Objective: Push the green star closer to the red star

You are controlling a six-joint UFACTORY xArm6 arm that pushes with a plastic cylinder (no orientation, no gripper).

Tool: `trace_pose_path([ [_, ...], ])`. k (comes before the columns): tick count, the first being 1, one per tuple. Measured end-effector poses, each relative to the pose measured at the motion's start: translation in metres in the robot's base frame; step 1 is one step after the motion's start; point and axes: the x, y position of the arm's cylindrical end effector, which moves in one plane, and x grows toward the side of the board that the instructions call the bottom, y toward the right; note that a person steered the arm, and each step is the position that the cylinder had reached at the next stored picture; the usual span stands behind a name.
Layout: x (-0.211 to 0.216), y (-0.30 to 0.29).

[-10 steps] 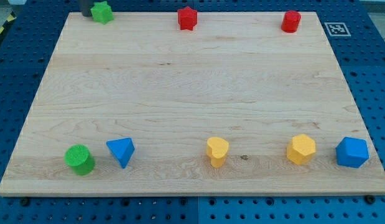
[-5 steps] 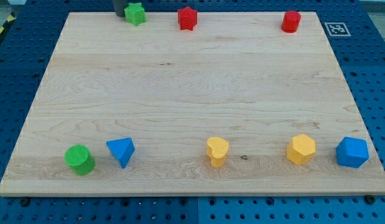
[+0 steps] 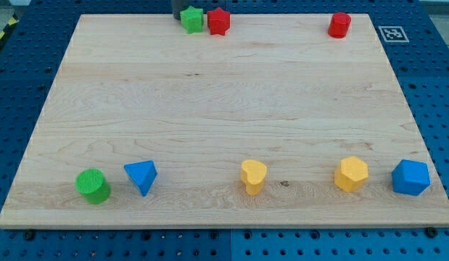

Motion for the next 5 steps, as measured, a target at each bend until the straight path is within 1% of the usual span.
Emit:
trace_pose_path([
  [1,0.019,0.013],
  [2,0.056,0.033],
  [3,0.089,0.069],
  [4,0.089,0.072],
  [5,0.078,0.049],
])
